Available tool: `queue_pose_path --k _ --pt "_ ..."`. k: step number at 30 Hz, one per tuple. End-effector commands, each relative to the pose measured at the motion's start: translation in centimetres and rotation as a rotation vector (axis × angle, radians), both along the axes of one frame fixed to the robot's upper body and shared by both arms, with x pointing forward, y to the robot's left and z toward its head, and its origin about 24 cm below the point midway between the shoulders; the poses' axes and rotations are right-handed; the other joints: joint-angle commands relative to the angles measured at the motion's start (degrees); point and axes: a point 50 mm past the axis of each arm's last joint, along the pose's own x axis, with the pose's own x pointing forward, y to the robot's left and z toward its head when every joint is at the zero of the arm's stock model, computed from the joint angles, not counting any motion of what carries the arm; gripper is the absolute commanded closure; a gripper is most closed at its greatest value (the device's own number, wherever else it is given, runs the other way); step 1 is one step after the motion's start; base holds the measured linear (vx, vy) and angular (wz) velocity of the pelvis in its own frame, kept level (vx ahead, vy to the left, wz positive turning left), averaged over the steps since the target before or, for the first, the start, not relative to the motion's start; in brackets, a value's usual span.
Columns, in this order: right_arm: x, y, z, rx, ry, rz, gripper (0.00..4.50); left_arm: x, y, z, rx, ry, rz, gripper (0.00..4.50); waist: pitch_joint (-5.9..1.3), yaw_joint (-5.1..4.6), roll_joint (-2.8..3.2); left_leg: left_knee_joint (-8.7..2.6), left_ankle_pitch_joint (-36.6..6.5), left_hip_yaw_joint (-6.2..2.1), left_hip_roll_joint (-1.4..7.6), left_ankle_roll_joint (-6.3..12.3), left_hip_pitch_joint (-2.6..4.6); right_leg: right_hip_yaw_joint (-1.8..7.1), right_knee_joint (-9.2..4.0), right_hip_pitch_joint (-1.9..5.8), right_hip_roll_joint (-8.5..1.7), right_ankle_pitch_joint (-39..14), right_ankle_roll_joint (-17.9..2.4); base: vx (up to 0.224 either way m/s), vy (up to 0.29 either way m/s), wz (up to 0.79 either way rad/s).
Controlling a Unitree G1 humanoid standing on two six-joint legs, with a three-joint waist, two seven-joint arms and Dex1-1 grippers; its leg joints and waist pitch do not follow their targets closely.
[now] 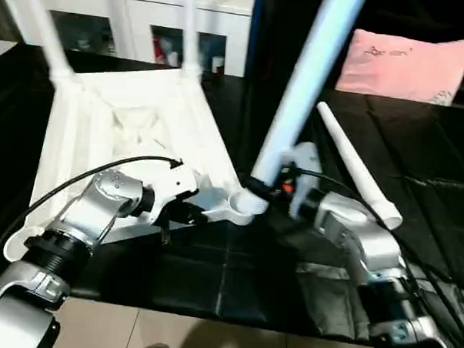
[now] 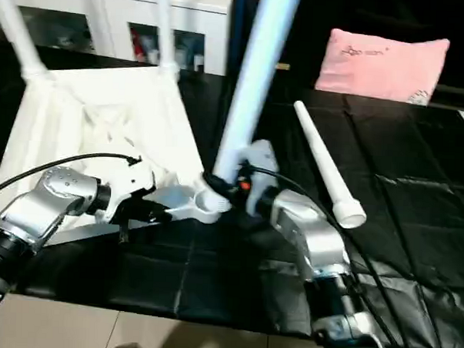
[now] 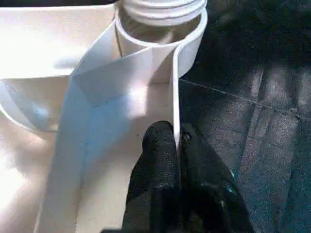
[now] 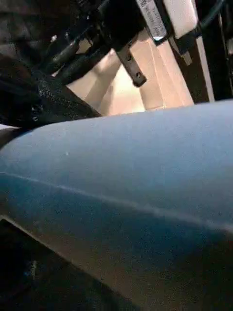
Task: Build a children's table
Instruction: Insert table leg to table base
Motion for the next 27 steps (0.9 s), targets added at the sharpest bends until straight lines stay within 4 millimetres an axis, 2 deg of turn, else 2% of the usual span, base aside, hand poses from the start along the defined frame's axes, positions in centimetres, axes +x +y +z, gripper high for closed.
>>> queue_pose_path --k 1,5,10,17,21,23,27 --pt "0.1 0.3 -0.3 -0.013 0.003 0.019 2.58 0.0 -0.5 0.2 -0.006 -0.012 -0.042 4.50 -4.26 -0.21 0.79 -4.10 -7.54 0.25 1.77 -0.76 0.66 2.87 -3.61 3.48 -4.31 -3.30 -12.74 0.000 0.000 0.00" --pt "0.3 0.7 -0.7 -0.024 0.013 0.034 2.58 0.2 -0.5 0.3 -0.029 -0.015 -0.029 4.50 -4.29 -0.13 0.60 -4.06 -6.66 0.28 1.66 -0.61 0.53 2.83 -3.46 3.53 -4.25 -2.24 -12.75 0.000 0.000 0.00" --pt "0.6 0.8 -1.1 -0.050 0.019 0.035 2.58 0.2 -0.5 0.4 -0.056 -0.007 -0.042 4.50 -4.09 -0.17 0.58 -4.21 -9.16 0.27 1.74 -1.13 0.70 2.93 -4.01 3.28 -4.45 -7.88 -11.72 0.000 0.000 0.00" --pt "0.8 1.0 -1.4 -0.057 0.027 0.066 2.58 0.2 -0.4 0.3 -0.047 -0.005 -0.046 4.50 -4.17 -0.25 0.66 -4.15 -8.23 0.28 1.69 -0.80 0.55 2.87 -3.79 3.38 -4.28 -5.34 -12.21 0.000 0.000 0.00" --pt "1.4 0.8 -1.0 0.039 0.060 0.027 2.58 0.3 -0.5 0.4 -0.050 0.000 -0.042 4.50 -4.16 -0.25 0.74 -4.21 -9.17 0.23 1.76 -0.87 0.66 2.89 -3.93 3.33 -4.38 -6.92 -12.22 0.000 0.000 0.00" --pt "1.6 -0.2 -1.1 0.114 0.096 -0.035 2.58 0.5 -0.4 0.3 -0.047 -0.001 -0.024 4.50 -4.17 -0.22 0.89 -4.22 -9.45 0.21 1.76 -0.88 0.68 2.90 -3.97 3.35 -4.39 -7.08 -12.45 0.000 0.000 0.00" --pt "1.2 -1.1 -1.8 0.166 0.125 -0.077 2.59 0.8 -0.1 0.5 -0.053 -0.004 0.013 4.50 -4.28 -0.11 1.13 -4.16 -8.61 0.22 1.71 -0.85 0.58 2.83 -3.80 3.46 -4.30 -4.76 -12.83 0.000 0.000 0.00"
